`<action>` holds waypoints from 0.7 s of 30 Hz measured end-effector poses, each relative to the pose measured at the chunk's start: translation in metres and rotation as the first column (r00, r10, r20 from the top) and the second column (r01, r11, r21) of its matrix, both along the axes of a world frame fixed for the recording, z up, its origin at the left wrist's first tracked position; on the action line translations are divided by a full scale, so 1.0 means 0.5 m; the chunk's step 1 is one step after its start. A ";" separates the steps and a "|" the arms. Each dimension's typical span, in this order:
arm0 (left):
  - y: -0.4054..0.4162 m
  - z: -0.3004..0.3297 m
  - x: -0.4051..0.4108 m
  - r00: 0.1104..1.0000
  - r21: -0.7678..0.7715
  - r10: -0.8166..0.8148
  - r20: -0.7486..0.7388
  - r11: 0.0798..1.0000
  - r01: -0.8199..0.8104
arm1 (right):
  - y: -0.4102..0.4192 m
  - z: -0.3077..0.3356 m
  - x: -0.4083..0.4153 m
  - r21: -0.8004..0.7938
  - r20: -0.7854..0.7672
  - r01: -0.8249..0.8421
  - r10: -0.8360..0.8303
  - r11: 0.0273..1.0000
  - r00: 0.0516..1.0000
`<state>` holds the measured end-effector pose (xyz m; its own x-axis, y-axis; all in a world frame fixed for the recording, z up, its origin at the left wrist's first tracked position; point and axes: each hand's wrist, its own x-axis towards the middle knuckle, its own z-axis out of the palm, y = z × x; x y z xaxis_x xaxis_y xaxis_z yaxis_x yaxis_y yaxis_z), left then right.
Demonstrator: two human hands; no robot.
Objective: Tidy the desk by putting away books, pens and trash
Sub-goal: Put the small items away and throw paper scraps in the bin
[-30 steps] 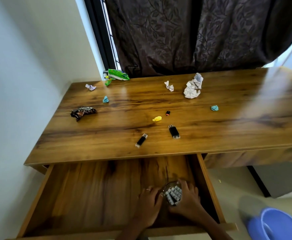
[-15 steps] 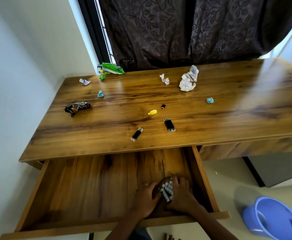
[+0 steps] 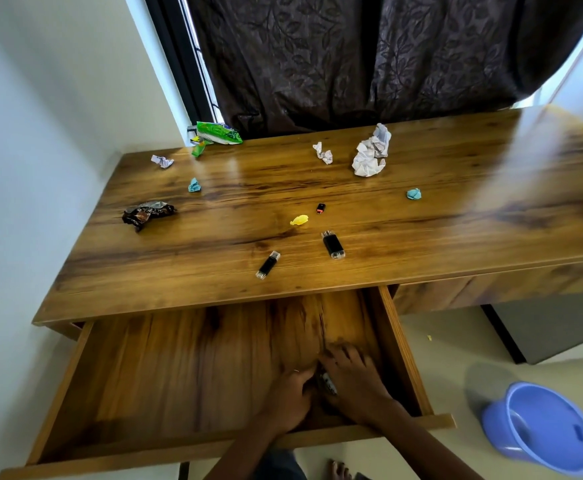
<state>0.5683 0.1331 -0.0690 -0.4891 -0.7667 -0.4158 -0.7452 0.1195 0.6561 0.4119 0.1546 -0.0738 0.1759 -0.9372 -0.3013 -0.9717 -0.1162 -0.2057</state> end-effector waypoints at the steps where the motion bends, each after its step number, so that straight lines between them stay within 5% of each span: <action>1: 0.000 0.001 -0.001 1.000 0.024 -0.015 -0.008 1.000 0.015 | 0.000 0.003 -0.003 -0.014 -0.029 0.004 -0.005 1.000 1.000; 10: 0.007 0.009 -0.062 0.990 0.191 -0.142 -0.023 0.971 0.144 | 0.021 0.018 -0.054 0.008 -0.168 0.105 -0.102 0.994 0.981; 17: 0.013 0.014 -0.071 0.994 0.133 -0.112 -0.012 0.985 0.113 | 0.029 0.024 -0.051 0.007 -0.146 0.139 -0.137 0.990 0.980; 21: 0.017 0.020 -0.069 0.997 0.010 -0.006 -0.074 1.000 0.007 | 0.029 0.045 -0.046 -0.085 -0.006 0.168 -0.169 0.982 0.986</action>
